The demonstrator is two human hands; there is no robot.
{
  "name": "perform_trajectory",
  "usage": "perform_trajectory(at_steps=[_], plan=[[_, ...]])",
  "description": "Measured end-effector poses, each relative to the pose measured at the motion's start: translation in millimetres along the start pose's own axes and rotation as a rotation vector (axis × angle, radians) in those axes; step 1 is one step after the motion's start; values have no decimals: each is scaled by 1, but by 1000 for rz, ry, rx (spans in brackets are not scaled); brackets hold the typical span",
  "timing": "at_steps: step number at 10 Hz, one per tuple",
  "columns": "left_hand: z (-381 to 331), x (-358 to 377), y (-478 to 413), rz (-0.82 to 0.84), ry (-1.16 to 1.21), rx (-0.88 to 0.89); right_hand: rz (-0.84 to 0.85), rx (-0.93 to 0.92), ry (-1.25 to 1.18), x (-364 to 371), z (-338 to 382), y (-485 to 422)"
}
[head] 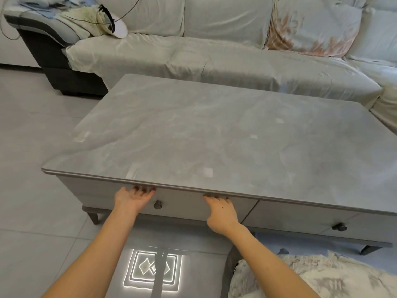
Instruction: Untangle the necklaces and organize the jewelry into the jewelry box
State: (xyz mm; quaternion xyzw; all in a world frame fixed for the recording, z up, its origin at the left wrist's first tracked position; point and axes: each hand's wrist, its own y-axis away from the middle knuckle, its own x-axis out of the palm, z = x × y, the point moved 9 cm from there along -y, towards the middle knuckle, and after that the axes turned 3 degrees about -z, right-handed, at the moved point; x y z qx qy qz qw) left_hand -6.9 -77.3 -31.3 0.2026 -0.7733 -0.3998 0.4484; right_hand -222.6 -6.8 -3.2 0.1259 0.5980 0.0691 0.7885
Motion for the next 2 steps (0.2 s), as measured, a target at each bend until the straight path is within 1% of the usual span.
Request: perform_trajectory(at_steps=[1,2], plan=[[2,-3,3,-37,-65,-5,51,-16,-87,-7,-2,2],[9,-24,19,-197,-273,-47,-46,16,-302,-42,-10,11]])
